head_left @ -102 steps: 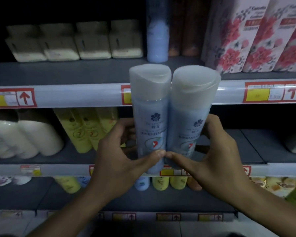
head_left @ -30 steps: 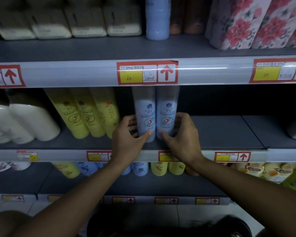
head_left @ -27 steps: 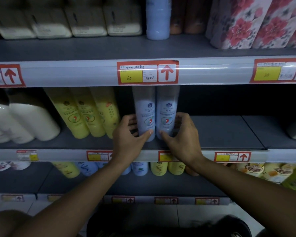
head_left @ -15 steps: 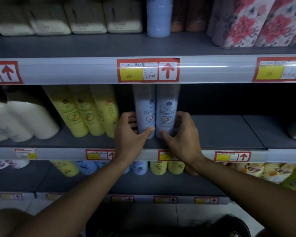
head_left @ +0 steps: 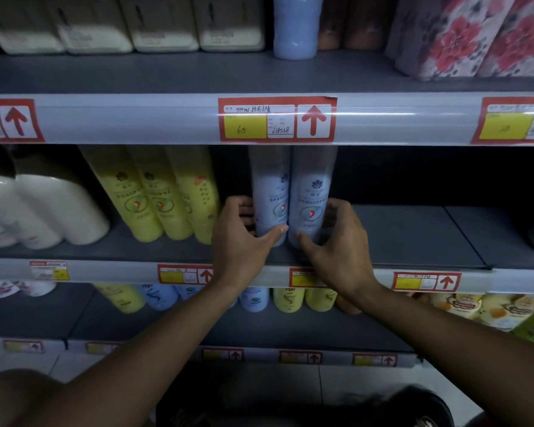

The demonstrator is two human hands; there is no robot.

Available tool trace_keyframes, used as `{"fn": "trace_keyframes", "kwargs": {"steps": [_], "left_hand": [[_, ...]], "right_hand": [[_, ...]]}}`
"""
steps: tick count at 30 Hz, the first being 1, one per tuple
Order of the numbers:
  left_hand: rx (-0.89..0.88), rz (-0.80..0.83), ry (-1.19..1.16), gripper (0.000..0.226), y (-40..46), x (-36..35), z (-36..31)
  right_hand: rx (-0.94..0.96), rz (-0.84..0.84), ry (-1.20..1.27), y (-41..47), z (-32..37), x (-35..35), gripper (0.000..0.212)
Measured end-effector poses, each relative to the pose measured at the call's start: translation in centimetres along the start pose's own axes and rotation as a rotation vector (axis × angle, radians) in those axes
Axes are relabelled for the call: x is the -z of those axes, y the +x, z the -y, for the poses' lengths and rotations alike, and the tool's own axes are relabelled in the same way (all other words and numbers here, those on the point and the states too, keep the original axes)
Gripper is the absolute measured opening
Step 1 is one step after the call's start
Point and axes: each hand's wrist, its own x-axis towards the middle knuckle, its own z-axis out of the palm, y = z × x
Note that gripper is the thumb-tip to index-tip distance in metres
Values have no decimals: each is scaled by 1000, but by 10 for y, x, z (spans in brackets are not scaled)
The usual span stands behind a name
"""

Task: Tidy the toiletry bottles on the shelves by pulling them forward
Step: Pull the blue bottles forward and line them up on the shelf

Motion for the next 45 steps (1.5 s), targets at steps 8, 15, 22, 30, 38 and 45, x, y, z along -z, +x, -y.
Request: {"fn": "trace_keyframes", "kwargs": {"steps": [8,15,22,30,38,45], "left_hand": [[-14,-8,9,64,-1,-4,-2],[-12,-12,19,65,-1,-5,-2],[-1,-7,36,67,-1,-4,0],[-26,2,32,68,-2,-4,0],[-77,0,185,75,-5,-4,0],[-10,14,281,58,-8,22,-24]], "right_hand": [[-6,-6,-5,1,0,2,65],[-7,3,-20,1,1,4,66],[-16,6,-27,2,2,3,65],[-18,49,-31,4,1,4,67],[-68,154,-127,4,7,23,84],[-132,310,-362,45,41,61,63]]}}
